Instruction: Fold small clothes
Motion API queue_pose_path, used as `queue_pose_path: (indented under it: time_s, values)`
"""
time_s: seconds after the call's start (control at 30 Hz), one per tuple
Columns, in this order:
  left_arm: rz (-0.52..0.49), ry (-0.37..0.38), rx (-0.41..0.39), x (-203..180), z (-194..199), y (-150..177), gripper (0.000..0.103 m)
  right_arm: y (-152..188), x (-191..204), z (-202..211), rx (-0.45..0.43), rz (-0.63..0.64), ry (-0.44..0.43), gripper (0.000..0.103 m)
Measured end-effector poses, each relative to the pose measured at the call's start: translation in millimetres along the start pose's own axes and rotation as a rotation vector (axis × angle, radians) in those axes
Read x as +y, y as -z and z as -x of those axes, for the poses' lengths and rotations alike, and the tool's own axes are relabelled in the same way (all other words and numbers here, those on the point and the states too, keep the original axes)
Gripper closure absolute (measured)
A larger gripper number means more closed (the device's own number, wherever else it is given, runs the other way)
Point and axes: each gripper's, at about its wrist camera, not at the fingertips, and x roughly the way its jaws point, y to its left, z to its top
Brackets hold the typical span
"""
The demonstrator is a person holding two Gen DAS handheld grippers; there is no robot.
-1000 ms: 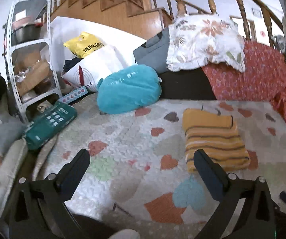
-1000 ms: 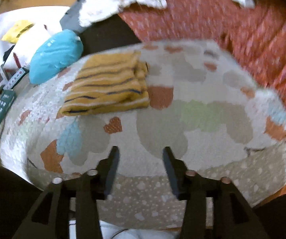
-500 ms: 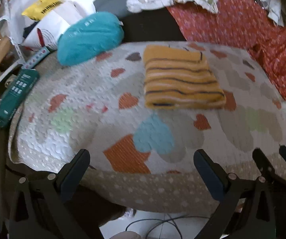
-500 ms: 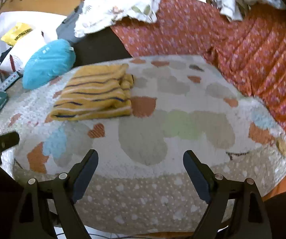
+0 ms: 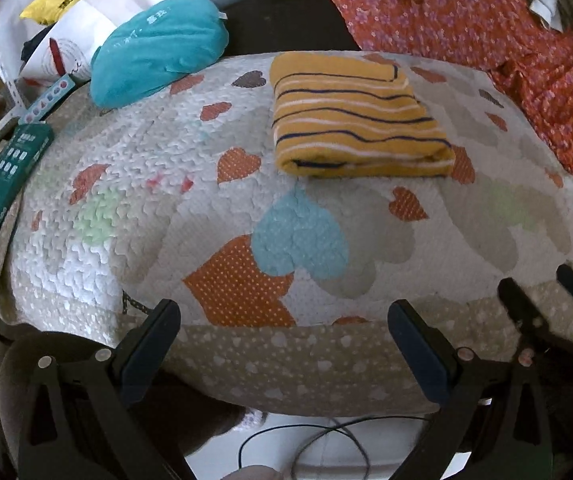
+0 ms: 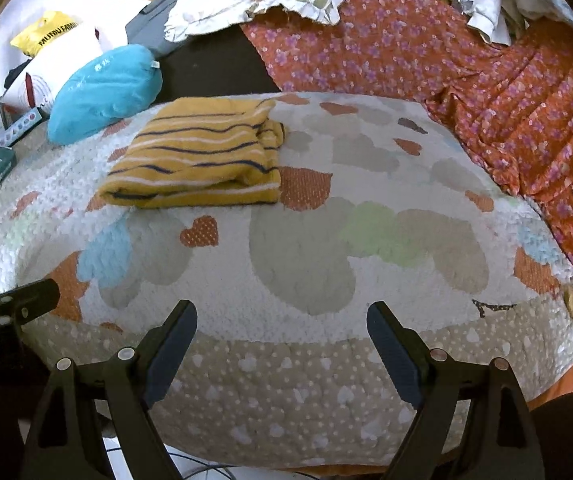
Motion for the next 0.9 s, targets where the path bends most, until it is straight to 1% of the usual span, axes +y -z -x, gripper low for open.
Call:
queue_pose_path:
  time_s: [0.1, 0.17, 0.27, 0.9]
  values:
    - [-0.02, -0.01, 0.01, 2.2, -8.7, 4.5, 0.0, 1.3, -1.2, -5.6, 0.022, -0.007, 0.002, 0.013]
    - [-0.009, 0.003, 0.032, 4.7, -15.3, 4.8, 0.0, 2.6, -0.7, -9.2, 0.035, -0.007, 0.008, 0.013]
    - [-0.009, 0.006, 0.043, 4.5, -20.2, 5.0, 0.0, 3.7, -0.1, -13.9, 0.05, -0.006, 0.011, 0.013]
    - [0.017, 0.042, 0.11, 4.7, -37.3, 6.9, 0.0, 7.5, 2.7, -25.3, 0.09, -0.003, 0.003, 0.013]
